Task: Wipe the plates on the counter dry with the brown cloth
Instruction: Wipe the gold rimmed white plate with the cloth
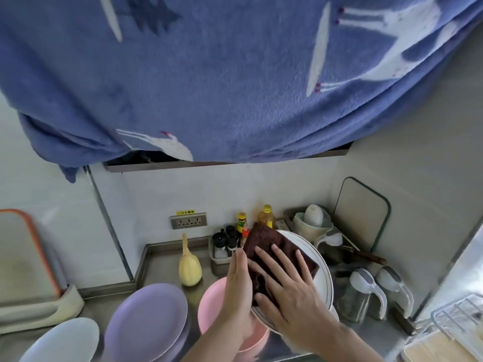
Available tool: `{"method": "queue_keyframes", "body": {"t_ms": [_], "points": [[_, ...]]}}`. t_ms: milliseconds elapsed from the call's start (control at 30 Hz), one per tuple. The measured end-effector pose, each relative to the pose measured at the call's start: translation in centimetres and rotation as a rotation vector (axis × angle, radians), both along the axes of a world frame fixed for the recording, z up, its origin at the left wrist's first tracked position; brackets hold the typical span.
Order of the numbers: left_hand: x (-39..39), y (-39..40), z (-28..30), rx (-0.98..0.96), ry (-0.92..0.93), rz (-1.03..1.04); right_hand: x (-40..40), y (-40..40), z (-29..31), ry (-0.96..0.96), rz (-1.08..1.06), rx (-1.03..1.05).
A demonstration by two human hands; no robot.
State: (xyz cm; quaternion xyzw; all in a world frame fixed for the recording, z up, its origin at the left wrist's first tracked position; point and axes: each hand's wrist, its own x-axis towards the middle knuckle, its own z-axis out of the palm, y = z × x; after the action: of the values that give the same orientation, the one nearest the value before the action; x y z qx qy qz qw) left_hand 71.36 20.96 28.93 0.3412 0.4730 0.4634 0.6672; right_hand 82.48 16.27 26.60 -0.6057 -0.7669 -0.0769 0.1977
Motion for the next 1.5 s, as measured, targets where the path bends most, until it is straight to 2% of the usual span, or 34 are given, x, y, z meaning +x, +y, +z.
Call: {"method": "queue_keyframes", "body": {"t_ms": [267, 533, 667, 800, 967, 1033, 1100, 1233, 1333, 1400, 1500], "points": [[-1.0, 0.4, -0.1, -0.008, -0.027, 0.086, 2.0, 1.4, 2.0, 0.016, -0.320, 0.061], [-1.2, 2.4, 0.3, -0.080, -0.102, 0.139, 1.4, -3.1, -1.0, 0.110, -0.140, 0.175], [-0.6, 0.5, 2.3, -0.135, -0.142, 0.012, -0.4, -2.8, -1.2, 0.057, -0.046, 0.136], [0.1, -0.6, 2.9, -0.097, -0.220, -0.063, -0.3, -0.2, 0.4, -0.008, -0.108, 0.123], [1.0, 0.0, 2.4, -0.039, -0.299, -0.100, 0.0, 2.6, 2.4, 0.099, -0.336, 0.120], [0.9, 0.3, 2.3, -0.053, -0.315, -0.122, -0.2, 2.8, 2.6, 0.150, -0.304, 0.106], [0.7, 0.8, 2.5, -0.068, -0.317, -0.114, -0.4, 2.3, 2.3, 0.179, -0.178, 0.092], [-0.1, 2.2, 1.9, -0.097, -0.230, -0.144, -0.3, 0.0, 1.2, 0.154, 0.026, 0.043], [-0.2, 2.9, 1.1, -0.117, -0.130, -0.126, 1.4, -1.4, 1.3, 0.059, 0.134, 0.035], [-0.1, 3.1, 0.7, -0.062, -0.035, -0.060, 3.6, -2.2, 1.8, -0.036, 0.210, 0.039], [0.5, 3.5, 0.0, 0.110, 0.180, -0.076, 7.0, -3.5, 2.5, -0.167, 0.246, 0.026]]}}
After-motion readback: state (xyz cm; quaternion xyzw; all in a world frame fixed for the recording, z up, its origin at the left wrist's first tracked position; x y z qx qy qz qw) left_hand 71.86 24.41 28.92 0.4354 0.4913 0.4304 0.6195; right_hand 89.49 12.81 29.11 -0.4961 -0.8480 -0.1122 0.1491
